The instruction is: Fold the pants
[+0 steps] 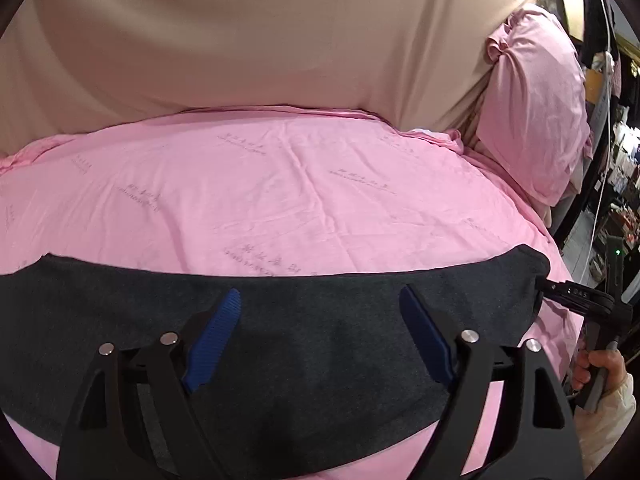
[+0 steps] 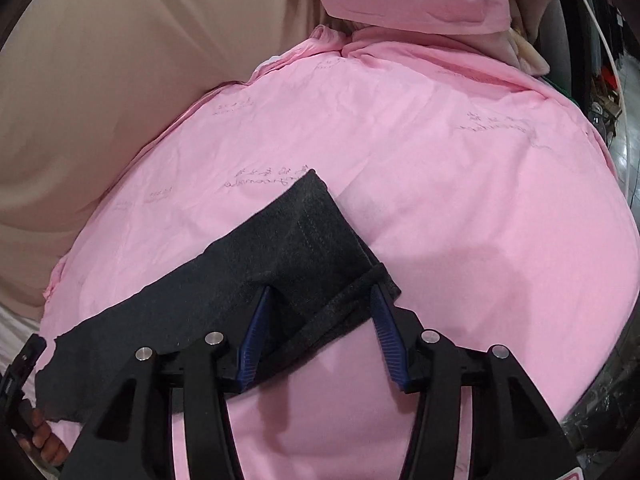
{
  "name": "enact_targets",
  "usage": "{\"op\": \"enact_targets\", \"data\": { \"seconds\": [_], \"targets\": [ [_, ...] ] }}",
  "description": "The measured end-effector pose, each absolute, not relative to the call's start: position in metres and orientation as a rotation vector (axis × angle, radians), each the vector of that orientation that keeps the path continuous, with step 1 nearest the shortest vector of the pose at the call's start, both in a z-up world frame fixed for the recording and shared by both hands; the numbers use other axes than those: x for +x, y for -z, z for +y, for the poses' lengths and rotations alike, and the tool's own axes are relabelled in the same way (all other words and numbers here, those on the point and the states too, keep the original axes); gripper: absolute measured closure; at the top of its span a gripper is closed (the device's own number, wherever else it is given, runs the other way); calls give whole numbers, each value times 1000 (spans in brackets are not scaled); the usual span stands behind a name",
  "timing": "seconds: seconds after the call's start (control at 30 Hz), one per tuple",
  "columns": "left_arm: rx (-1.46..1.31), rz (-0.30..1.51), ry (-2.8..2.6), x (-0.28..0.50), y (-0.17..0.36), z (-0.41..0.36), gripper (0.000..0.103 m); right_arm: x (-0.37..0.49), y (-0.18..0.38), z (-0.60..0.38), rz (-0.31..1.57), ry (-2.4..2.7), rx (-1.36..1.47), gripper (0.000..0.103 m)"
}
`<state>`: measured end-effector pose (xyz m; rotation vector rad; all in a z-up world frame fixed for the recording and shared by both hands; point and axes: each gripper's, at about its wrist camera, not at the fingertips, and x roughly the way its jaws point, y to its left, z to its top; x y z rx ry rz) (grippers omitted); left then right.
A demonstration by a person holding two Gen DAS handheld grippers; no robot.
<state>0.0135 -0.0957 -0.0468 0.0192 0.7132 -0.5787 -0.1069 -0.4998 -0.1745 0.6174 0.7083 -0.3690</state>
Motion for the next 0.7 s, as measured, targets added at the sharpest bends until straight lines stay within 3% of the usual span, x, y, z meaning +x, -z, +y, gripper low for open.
{"op": "enact_targets", "data": {
  "seconds": [0.07, 0.13, 0.17, 0.2, 0.33, 0.43, 0.5, 0.53, 0.7],
  "targets": [
    [11, 714, 562, 15, 48, -86, 21, -98, 149, -487, 708, 372, 521, 103],
    [14, 712, 551, 16, 48, -80, 21, -104, 128, -483, 670, 453, 467, 96],
    [14, 708, 544, 16, 48, -76, 21, -109, 124, -486, 682, 540, 445, 78],
    [11, 705, 539, 16, 48, -73, 21, -115, 126, -490, 689, 588, 438, 68],
    [-4, 718, 534, 20, 53, -64, 21, -123, 141, -496, 697, 543, 477, 66],
    [-10, 739, 536, 23, 59, -63, 21, -109, 158, -505, 706, 478, 423, 54],
    [-12, 741, 533, 21, 59, -61, 21, -96, 172, -510, 774, 407, 430, 71],
    [-9, 738, 534, 19, 58, -59, 21, -94, 169, -509, 786, 383, 444, 94],
    [1, 712, 516, 17, 52, -52, 20, -115, 97, -490, 722, 429, 297, 97]
  ]
}}
